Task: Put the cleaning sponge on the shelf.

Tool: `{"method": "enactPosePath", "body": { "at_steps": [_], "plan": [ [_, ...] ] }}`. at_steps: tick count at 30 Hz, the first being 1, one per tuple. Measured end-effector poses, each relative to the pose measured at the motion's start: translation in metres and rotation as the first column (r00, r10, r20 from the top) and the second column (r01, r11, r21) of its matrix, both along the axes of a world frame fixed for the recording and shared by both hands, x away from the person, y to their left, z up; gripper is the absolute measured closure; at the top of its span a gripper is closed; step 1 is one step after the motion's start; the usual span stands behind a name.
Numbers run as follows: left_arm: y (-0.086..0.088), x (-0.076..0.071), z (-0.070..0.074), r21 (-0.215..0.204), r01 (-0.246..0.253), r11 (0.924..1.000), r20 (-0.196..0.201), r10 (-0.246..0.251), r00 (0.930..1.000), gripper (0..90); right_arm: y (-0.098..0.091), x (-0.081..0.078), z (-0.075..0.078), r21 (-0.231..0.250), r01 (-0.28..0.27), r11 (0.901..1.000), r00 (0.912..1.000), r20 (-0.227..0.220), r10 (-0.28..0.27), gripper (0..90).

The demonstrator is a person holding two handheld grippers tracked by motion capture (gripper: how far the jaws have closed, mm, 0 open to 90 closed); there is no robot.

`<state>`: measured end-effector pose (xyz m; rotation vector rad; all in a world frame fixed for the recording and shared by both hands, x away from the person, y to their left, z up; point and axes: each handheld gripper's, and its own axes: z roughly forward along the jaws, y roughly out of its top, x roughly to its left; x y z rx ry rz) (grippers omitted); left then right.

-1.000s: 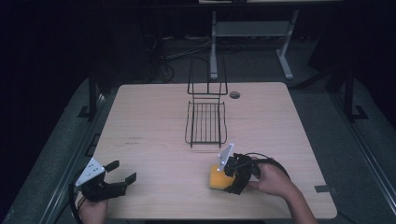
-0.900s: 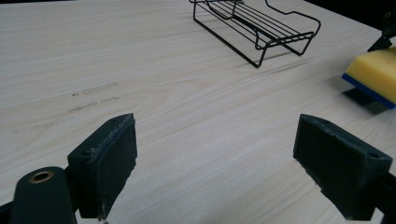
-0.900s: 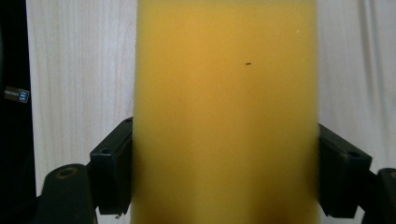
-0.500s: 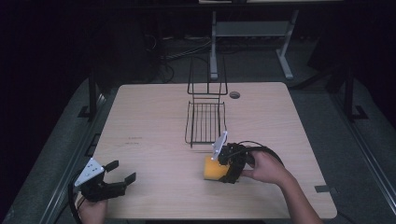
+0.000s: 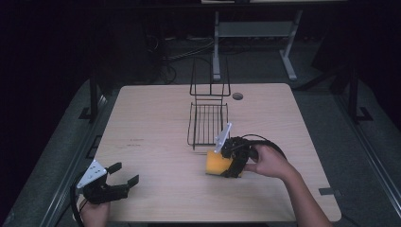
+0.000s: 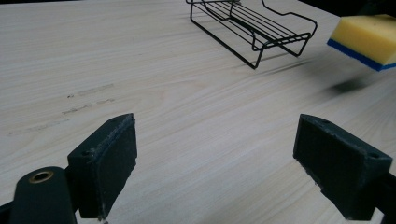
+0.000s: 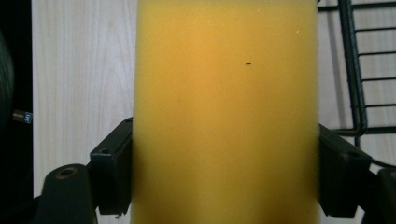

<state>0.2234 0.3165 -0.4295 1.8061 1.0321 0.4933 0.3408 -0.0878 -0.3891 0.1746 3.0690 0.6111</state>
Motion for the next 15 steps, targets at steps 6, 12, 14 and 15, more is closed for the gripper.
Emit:
{"method": "enactPosePath", "body": {
  "at_steps": [6, 12, 14, 15],
  "plan": [
    [0.0, 0.0, 0.0, -0.003, 0.0, 1.0, 0.0, 0.0, 1.0, 12.8, 0.007, 0.008, 0.007, 0.0, -0.013, 0.9999, 0.9999, -0.002, 0.013, 21.6],
    [0.001, -0.001, 0.001, -0.007, -0.003, 1.0, 0.001, 0.003, 1.0, 12.9, 0.02, 0.017, 0.014, -0.009, -0.034, 0.9994, 0.9994, 0.001, 0.034, 21.6],
    [0.001, -0.001, 0.0, -0.007, -0.001, 1.0, 0.002, 0.001, 1.0, 12.9, 0.024, 0.019, 0.016, -0.012, -0.036, 0.9993, 0.9994, -0.002, 0.036, 21.6],
    [0.0, -0.001, 0.0, -0.006, -0.001, 1.0, 0.0, 0.001, 1.0, 12.8, 0.025, 0.02, 0.016, -0.01, -0.037, 0.9993, 0.9993, 0.0, 0.037, 21.6]
  ]
}}
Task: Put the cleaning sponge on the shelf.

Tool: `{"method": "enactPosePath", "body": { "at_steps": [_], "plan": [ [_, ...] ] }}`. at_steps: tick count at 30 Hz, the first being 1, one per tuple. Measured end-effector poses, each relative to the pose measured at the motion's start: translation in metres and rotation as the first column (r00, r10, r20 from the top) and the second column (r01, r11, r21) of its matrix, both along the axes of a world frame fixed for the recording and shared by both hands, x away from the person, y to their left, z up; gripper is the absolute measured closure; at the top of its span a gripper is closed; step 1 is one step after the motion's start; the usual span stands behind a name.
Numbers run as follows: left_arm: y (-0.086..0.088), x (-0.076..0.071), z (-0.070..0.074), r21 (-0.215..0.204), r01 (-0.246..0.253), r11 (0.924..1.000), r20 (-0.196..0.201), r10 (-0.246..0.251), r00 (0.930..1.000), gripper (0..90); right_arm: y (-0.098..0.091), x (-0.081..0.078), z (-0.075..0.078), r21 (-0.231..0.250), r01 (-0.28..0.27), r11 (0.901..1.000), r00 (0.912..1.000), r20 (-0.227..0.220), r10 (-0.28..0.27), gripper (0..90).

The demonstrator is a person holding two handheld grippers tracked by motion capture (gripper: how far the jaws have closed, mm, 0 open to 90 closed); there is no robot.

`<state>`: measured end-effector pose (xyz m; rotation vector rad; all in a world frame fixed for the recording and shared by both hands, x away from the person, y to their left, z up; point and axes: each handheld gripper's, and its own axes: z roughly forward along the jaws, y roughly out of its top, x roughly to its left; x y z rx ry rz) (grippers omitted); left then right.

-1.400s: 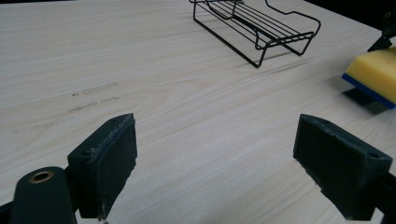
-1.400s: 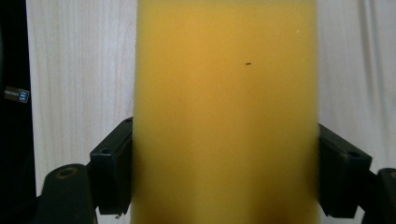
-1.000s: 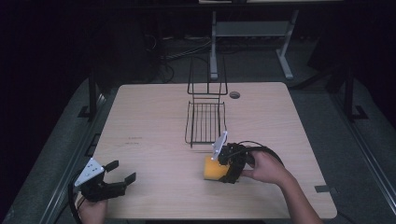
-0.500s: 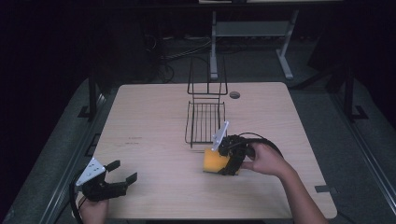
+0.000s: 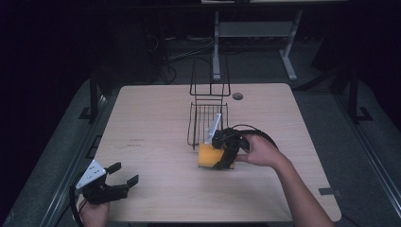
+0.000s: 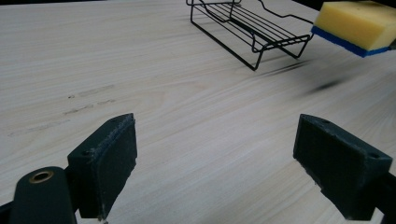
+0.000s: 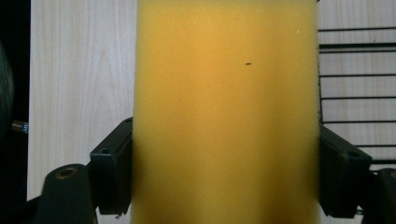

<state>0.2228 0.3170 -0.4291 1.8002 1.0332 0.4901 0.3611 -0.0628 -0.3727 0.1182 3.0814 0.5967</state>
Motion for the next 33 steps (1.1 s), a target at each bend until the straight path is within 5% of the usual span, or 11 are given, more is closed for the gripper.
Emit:
{"method": "enactPosePath", "body": {
  "at_steps": [33],
  "plan": [
    [0.001, 0.0, 0.001, -0.007, 0.002, 1.0, 0.006, -0.002, 1.0, 12.8, 0.022, 0.037, 0.006, -0.019, -0.012, 0.9997, 0.9995, -0.029, 0.012, 21.6]
  ]
}}
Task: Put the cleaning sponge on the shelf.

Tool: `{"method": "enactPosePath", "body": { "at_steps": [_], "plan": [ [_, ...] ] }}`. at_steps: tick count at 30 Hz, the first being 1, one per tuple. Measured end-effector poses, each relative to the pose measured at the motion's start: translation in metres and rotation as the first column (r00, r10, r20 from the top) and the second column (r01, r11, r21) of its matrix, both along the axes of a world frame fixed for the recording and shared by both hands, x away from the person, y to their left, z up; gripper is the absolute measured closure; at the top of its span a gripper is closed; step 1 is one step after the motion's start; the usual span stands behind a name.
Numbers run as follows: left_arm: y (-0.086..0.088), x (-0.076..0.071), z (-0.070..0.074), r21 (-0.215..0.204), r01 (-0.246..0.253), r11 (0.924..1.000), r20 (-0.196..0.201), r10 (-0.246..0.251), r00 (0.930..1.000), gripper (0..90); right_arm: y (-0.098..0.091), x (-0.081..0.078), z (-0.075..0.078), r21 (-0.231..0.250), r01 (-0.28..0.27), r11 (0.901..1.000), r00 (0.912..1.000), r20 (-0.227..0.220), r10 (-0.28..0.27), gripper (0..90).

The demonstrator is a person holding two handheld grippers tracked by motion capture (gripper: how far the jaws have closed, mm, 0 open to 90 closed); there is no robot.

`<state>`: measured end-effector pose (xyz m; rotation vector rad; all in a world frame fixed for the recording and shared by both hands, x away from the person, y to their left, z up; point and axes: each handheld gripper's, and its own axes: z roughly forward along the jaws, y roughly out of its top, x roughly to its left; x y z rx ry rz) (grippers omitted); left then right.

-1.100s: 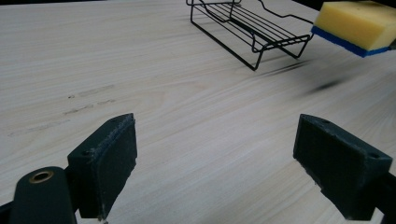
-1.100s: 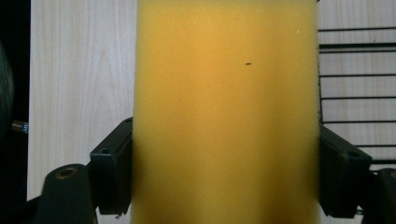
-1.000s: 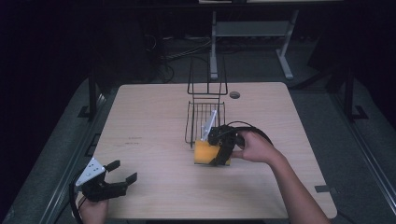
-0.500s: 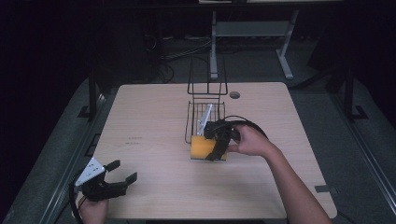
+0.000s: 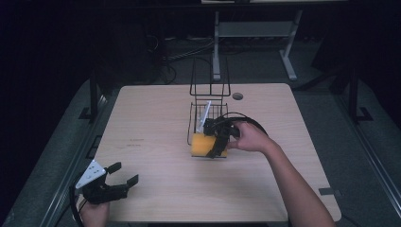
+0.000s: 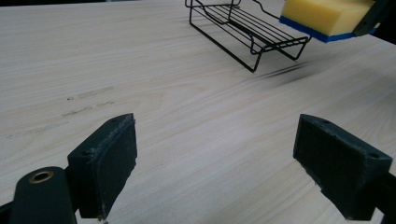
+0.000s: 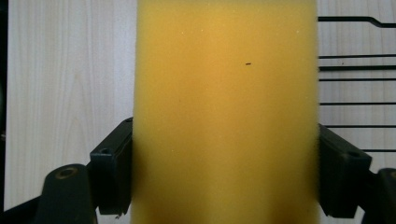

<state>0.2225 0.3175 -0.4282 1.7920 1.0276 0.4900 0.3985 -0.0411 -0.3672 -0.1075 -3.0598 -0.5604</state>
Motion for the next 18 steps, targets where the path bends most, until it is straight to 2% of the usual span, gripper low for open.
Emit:
{"method": "enactPosePath", "body": {
  "at_steps": [8, 18],
  "plan": [
    [0.0, 0.0, 0.0, 0.001, -0.001, 1.0, -0.001, 0.001, 1.0, 12.8, 0.006, 0.011, -0.003, -0.007, -0.003, 1.0, 1.0, -0.003, 0.003, 21.6],
    [0.0, 0.001, 0.0, -0.002, -0.001, 1.0, 0.0, 0.001, 1.0, 12.8, -0.004, 0.029, -0.01, 0.007, 0.041, 0.9991, 0.999, -0.02, -0.041, 21.6]
  ]
}}
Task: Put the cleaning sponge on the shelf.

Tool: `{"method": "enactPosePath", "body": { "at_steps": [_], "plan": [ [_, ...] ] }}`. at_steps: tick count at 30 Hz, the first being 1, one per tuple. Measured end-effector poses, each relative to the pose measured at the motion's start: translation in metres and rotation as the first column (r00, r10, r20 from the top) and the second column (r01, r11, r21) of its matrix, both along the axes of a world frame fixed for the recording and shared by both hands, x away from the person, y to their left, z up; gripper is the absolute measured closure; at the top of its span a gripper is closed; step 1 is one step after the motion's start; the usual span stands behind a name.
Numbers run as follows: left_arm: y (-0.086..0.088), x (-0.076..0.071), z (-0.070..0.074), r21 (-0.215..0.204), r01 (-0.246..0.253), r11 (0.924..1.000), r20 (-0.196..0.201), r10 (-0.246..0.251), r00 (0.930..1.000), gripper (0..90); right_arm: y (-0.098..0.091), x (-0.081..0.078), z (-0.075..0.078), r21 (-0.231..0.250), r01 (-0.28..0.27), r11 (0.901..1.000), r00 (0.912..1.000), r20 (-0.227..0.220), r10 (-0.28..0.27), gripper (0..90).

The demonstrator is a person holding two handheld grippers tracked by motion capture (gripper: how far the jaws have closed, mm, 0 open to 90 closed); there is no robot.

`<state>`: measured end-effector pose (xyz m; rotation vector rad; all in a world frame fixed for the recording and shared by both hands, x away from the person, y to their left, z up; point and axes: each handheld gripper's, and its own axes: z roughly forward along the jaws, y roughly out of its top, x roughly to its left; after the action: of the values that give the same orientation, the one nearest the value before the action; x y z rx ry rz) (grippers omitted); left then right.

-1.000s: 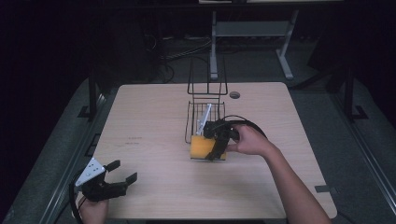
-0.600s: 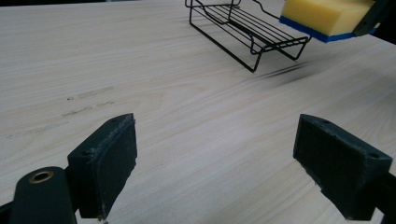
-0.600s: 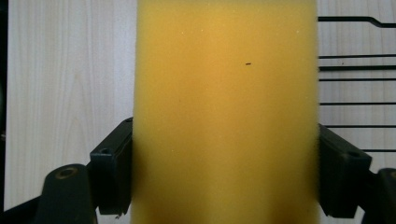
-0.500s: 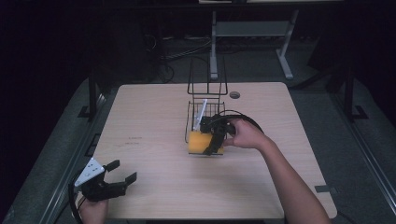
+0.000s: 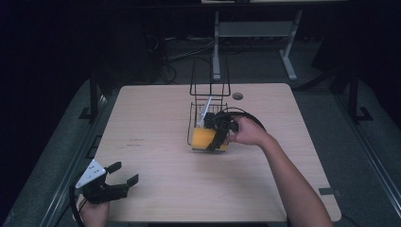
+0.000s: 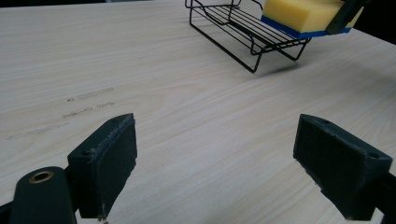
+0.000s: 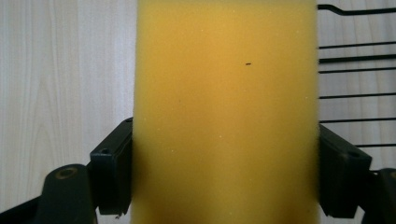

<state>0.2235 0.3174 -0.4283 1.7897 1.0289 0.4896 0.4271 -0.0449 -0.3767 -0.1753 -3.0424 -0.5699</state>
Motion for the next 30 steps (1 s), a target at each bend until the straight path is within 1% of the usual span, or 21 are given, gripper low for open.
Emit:
{"method": "enactPosePath", "body": {
  "at_steps": [1, 5, 9, 10, 11, 13, 14, 15, 17, 21, 24, 26, 27, 28, 30],
  "plan": [
    [0.0, 0.0, 0.0, 0.003, 0.002, 1.0, 0.0, -0.002, 1.0, 12.8, -0.001, 0.001, -0.001, 0.009, 0.006, 0.9999, 1.0, -0.002, -0.006, 21.6],
    [-0.001, 0.0, 0.0, 0.001, 0.004, 1.0, -0.001, -0.004, 1.0, 12.8, -0.003, 0.006, -0.005, -0.005, 0.014, 0.9999, 0.9999, -0.007, -0.014, 21.6],
    [0.001, 0.0, 0.0, -0.001, 0.003, 1.0, -0.001, -0.003, 1.0, 12.8, -0.003, 0.01, -0.007, 0.004, 0.029, 0.9996, 0.9995, -0.013, -0.029, 21.6],
    [0.001, 0.0, 0.0, 0.0, 0.002, 1.0, 0.0, -0.002, 1.0, 12.9, -0.003, 0.011, -0.008, 0.0, 0.023, 0.9997, 0.9997, -0.012, -0.023, 21.6],
    [0.001, 0.0, 0.0, -0.001, 0.001, 1.0, 0.001, -0.001, 1.0, 12.8, -0.002, 0.011, -0.007, -0.019, 0.019, 0.9996, 0.9998, 0.001, -0.019, 21.6],
    [0.001, 0.0, 0.0, -0.002, 0.002, 1.0, 0.001, -0.002, 1.0, 12.8, 0.001, 0.013, -0.006, -0.019, 0.019, 0.9996, 0.9998, -0.002, -0.019, 21.6],
    [0.001, 0.0, 0.0, 0.0, 0.003, 1.0, 0.001, -0.003, 1.0, 12.8, 0.002, 0.014, -0.004, -0.02, 0.011, 0.9997, 0.9999, 0.001, -0.011, 21.6],
    [0.001, 0.0, 0.0, -0.001, 0.003, 1.0, 0.001, -0.003, 1.0, 12.8, 0.002, 0.016, -0.003, -0.013, 0.014, 0.9998, 0.9999, 0.003, -0.014, 21.6],
    [0.001, 0.0, 0.0, -0.002, 0.004, 1.0, 0.0, -0.004, 1.0, 12.8, 0.003, 0.018, -0.003, 0.007, 0.019, 0.9998, 0.9997, -0.013, -0.019, 21.6],
    [0.001, 0.0, 0.0, -0.003, 0.003, 1.0, 0.006, -0.003, 1.0, 12.9, 0.002, 0.022, -0.009, -0.007, 0.032, 0.9995, 0.9994, -0.016, -0.032, 21.6],
    [0.001, 0.0, 0.0, -0.003, 0.003, 1.0, 0.005, -0.003, 1.0, 12.9, 0.001, 0.025, -0.01, -0.002, 0.036, 0.9993, 0.9989, -0.029, -0.036, 21.6],
    [0.001, 0.0, 0.0, -0.001, 0.003, 1.0, 0.002, -0.003, 1.0, 12.9, -0.001, 0.027, -0.01, -0.002, 0.04, 0.9992, 0.9989, -0.026, -0.04, 21.6],
    [0.001, 0.0, 0.0, -0.002, 0.004, 1.0, 0.001, -0.004, 1.0, 12.8, -0.002, 0.028, -0.009, -0.001, 0.046, 0.9989, 0.9984, -0.031, -0.046, 21.6],
    [0.001, 0.0, 0.0, -0.002, 0.004, 1.0, 0.001, -0.004, 1.0, 12.8, -0.002, 0.029, -0.009, -0.004, 0.043, 0.9991, 0.9987, -0.027, -0.043, 21.6],
    [0.001, 0.0, 0.0, -0.002, 0.004, 1.0, 0.001, -0.004, 1.0, 12.8, -0.001, 0.03, -0.008, -0.027, 0.042, 0.9987, 0.999, -0.015, -0.043, 21.6]
  ]
}}
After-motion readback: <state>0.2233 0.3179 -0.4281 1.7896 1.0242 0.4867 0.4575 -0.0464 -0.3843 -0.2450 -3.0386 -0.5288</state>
